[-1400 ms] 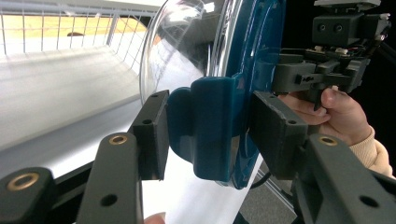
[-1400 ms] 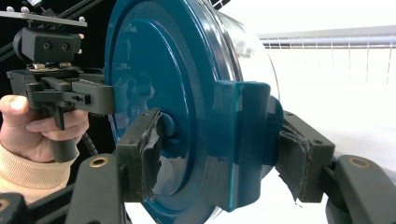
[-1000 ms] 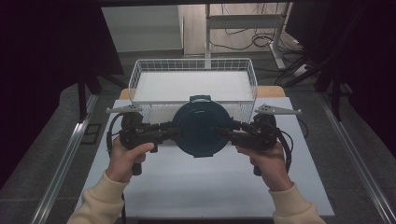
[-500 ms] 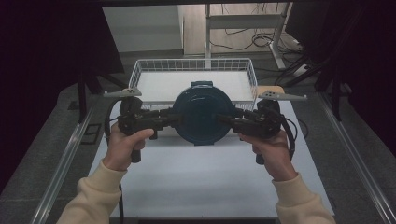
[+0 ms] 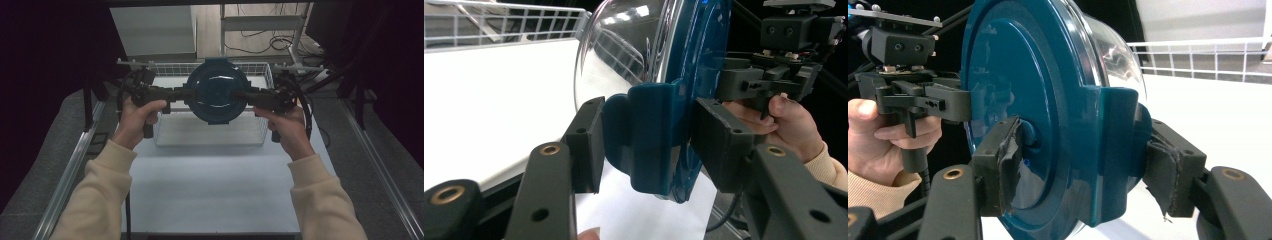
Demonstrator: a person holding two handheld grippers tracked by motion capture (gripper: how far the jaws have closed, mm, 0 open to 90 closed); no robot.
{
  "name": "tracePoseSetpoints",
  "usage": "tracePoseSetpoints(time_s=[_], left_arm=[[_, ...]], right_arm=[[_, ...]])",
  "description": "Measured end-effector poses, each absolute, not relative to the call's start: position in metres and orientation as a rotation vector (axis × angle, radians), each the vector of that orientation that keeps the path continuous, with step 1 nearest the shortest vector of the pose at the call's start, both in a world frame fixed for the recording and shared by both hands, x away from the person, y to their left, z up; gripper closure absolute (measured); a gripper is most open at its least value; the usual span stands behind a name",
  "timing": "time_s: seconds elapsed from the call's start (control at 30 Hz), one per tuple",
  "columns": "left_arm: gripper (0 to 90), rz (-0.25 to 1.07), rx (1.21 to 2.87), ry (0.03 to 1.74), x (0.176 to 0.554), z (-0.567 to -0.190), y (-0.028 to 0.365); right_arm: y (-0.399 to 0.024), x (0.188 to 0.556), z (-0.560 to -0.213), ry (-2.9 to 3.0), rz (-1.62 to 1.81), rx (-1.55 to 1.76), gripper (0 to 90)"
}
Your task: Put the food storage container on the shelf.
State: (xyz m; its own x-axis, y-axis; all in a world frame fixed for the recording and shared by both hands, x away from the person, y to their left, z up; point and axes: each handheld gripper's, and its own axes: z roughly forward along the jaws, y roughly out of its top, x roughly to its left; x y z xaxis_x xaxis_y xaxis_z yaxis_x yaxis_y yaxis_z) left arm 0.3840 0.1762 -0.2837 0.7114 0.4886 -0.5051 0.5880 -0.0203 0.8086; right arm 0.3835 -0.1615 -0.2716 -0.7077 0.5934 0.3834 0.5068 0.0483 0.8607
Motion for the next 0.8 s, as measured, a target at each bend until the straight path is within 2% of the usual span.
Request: tracePoseSetpoints(time_s=[0.37,0.6,0.8], left_arm=[[48.9,-0.197,1.622,1.0,0.451,-0.32,0.191],[48.6,-0.278,1.538,1.053,0.473,-0.331,0.191],[43.4,-0.341,1.467,1.117,0.49,-0.343,0.188]], right_arm=[[-0.142,0.458,-0.297,2.281,1.714,1.345,36.1],[-0.142,0.478,-0.309,2.237,1.738,1.486,34.8],[-0.144,0.493,-0.317,2.183,1.768,1.681,31.9]])
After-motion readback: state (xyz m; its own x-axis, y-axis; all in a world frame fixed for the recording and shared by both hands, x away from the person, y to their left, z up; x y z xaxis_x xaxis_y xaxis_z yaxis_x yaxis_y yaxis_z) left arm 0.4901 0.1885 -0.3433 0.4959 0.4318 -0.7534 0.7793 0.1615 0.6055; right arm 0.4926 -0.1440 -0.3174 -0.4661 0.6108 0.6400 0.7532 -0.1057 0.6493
